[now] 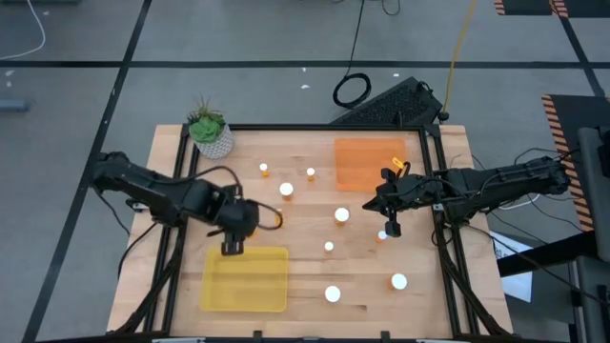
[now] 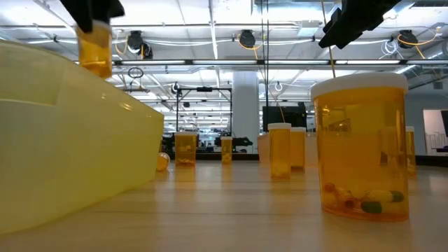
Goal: Pick and place medicine bottles into bin by pill shape (circle, oval)
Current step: Put the large pill bottle into the yellow bin
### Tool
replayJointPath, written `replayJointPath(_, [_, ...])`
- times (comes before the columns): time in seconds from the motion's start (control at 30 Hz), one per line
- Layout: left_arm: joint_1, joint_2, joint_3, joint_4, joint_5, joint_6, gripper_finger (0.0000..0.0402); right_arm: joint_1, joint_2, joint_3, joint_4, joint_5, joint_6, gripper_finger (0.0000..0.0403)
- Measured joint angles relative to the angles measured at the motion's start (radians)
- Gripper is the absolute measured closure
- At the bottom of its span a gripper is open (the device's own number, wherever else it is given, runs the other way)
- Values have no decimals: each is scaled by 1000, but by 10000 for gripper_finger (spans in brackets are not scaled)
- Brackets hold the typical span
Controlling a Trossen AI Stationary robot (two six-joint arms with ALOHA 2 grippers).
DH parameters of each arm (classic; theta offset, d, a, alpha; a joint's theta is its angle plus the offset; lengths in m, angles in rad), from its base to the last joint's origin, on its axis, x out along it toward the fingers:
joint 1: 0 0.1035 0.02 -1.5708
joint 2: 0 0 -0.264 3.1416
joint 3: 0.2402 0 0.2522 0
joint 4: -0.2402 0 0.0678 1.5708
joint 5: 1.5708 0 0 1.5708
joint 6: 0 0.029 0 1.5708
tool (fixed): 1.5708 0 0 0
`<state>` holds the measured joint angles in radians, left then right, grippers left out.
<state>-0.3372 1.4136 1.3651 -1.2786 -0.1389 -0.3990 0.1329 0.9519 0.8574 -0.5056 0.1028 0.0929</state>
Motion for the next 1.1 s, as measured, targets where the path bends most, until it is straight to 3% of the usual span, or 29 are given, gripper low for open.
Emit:
replayJointPath(0.37, [-256, 0, 18, -26, 10, -334, 186, 0, 0, 0, 0, 0, 10, 403])
replayJointPath(0.57, [-366, 0, 7, -27, -60, -471, 186, 0, 0, 0, 14, 0, 9, 403])
replayJointPath(0.8, [-409, 0, -111, -20, -42, -586, 186, 0, 0, 0, 21, 0, 1, 403])
replayJointPath(1.1, [-411, 0, -278, 140, -11, -632, 186, 0, 0, 0, 23, 0, 0, 403])
